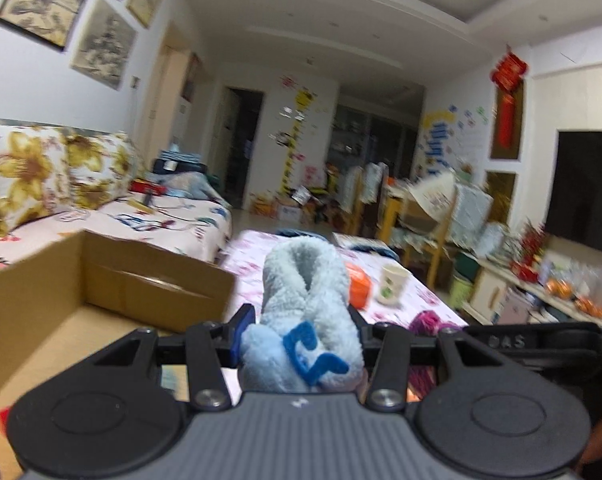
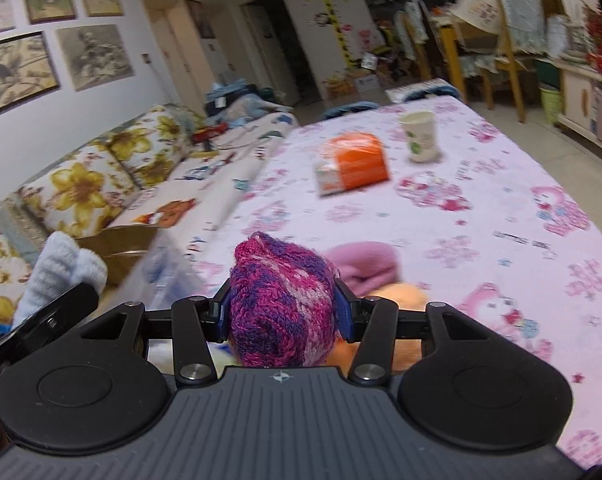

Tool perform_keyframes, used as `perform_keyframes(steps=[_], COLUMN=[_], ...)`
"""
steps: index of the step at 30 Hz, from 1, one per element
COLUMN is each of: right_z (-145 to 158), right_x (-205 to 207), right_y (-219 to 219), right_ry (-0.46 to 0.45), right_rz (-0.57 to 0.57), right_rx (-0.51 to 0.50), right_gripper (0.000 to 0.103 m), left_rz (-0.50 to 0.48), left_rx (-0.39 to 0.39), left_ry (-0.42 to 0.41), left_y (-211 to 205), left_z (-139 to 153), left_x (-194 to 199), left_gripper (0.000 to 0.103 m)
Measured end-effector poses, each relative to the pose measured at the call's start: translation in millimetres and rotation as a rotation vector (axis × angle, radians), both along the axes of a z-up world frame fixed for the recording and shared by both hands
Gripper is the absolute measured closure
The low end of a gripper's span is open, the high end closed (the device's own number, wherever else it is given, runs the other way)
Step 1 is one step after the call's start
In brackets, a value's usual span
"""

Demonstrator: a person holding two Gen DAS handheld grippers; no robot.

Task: Organize soft objects
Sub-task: 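Carry purple ball and blue slipper into cardboard box and release both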

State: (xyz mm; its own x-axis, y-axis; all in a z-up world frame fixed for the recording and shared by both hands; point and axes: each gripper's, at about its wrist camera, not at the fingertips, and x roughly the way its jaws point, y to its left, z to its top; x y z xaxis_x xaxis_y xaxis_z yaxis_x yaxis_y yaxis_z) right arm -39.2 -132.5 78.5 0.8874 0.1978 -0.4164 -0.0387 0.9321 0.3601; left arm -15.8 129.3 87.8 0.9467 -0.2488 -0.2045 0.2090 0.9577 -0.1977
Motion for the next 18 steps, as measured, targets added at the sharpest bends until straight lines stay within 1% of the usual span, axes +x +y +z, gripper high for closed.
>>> perform_keyframes(steps=[4, 11, 15, 18], right_z=[8, 17, 19, 21], right_x=[4, 14, 18, 23], right_y=[17, 54, 72, 85], right_ry=[-0.010, -0.027, -0.022, -0.027], right_rz=[0.070, 0.181, 0.230, 0.264], right_rx=[0.067, 0.125, 0.162, 0.174], right_gripper=[0.042, 0.042, 0.042, 0.041], left_rz=[0.077, 0.229, 0.307, 0.359], left_rx=[-0.028, -0.077, -0.119, -0.126], left_ry=[-0.011, -0.009, 0.015, 0.039], left_y=[21, 57, 75, 82], left_z=[3, 5, 1, -1], left_x=[0, 0, 0, 2], left_gripper=[0.057, 0.057, 0.057, 0.057])
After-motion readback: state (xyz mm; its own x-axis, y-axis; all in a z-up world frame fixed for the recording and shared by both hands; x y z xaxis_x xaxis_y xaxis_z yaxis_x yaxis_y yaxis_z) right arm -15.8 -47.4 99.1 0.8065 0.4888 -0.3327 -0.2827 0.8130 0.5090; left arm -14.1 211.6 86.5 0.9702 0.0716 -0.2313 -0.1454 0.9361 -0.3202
